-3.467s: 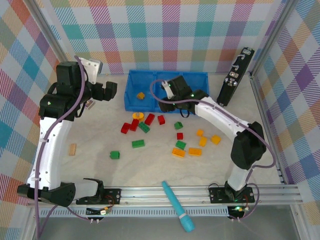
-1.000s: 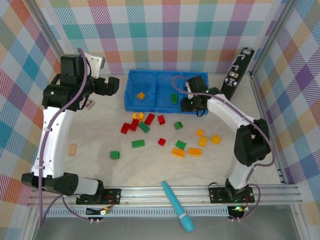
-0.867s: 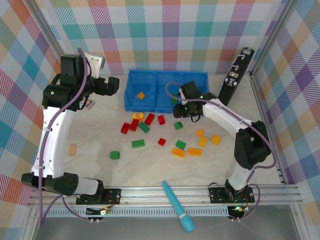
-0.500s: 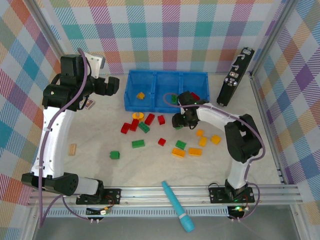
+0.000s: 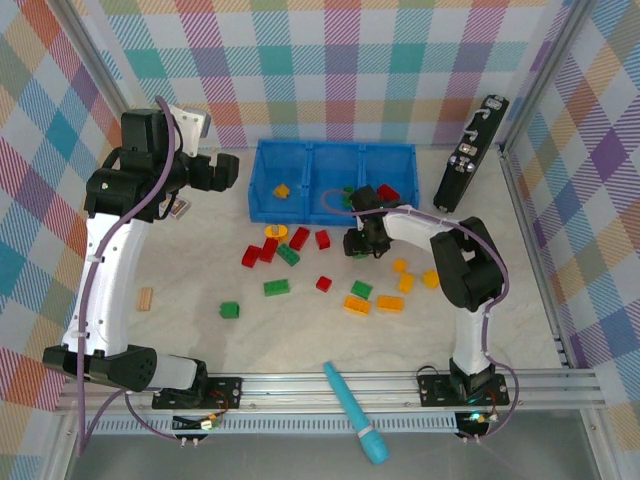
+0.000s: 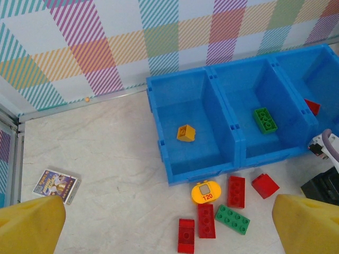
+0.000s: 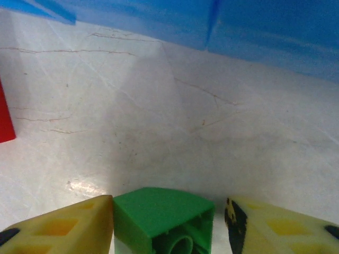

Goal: Sort the legos into containers by color
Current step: Pick up the lego from the center of the table.

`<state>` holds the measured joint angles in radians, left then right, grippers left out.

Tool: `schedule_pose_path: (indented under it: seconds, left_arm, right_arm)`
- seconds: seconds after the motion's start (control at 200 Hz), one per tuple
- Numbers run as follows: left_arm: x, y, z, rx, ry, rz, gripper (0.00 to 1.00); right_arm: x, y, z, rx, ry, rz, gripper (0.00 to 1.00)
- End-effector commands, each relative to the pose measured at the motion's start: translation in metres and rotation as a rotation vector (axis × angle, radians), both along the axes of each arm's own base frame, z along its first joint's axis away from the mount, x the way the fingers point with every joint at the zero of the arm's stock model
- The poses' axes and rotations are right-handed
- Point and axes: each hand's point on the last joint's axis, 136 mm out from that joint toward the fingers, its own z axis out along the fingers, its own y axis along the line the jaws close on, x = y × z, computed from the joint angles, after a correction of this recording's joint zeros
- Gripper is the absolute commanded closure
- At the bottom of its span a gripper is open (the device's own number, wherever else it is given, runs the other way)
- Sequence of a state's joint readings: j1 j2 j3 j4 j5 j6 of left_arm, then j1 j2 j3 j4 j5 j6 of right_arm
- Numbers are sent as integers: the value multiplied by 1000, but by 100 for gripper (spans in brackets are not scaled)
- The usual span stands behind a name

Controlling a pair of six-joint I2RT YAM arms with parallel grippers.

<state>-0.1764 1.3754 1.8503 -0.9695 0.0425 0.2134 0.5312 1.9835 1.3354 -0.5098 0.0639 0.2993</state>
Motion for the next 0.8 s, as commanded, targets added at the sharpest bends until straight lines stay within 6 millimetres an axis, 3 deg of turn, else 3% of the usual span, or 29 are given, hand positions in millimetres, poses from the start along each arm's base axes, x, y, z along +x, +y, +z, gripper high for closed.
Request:
schedule_pose_path:
  seconds: [0.0, 0.175, 0.35, 0.595, 0.73, 0.795]
  left_arm:
    - [-1, -5, -1, -1, 6, -14, 0]
    - [-1, -4, -1, 3, 6, -10, 0]
    - [-1, -5, 0, 0, 4, -13, 0]
    - [-3, -4, 0, 5, -1, -16, 0]
    - [-2, -4, 3, 9, -8, -18, 0]
    - [-1, -4, 5, 10, -11, -17, 0]
  right_arm:
    - [-4, 2, -15, -12, 36, 20, 48]
    - [-12, -4, -10, -27, 43, 16, 59]
    - [-6, 0, 30, 12, -23, 24, 62]
    - [53, 25, 103, 37, -205, 80, 63]
    - [94, 40, 126, 50, -321, 87, 63]
    - [114, 47, 127, 63, -355, 91, 63]
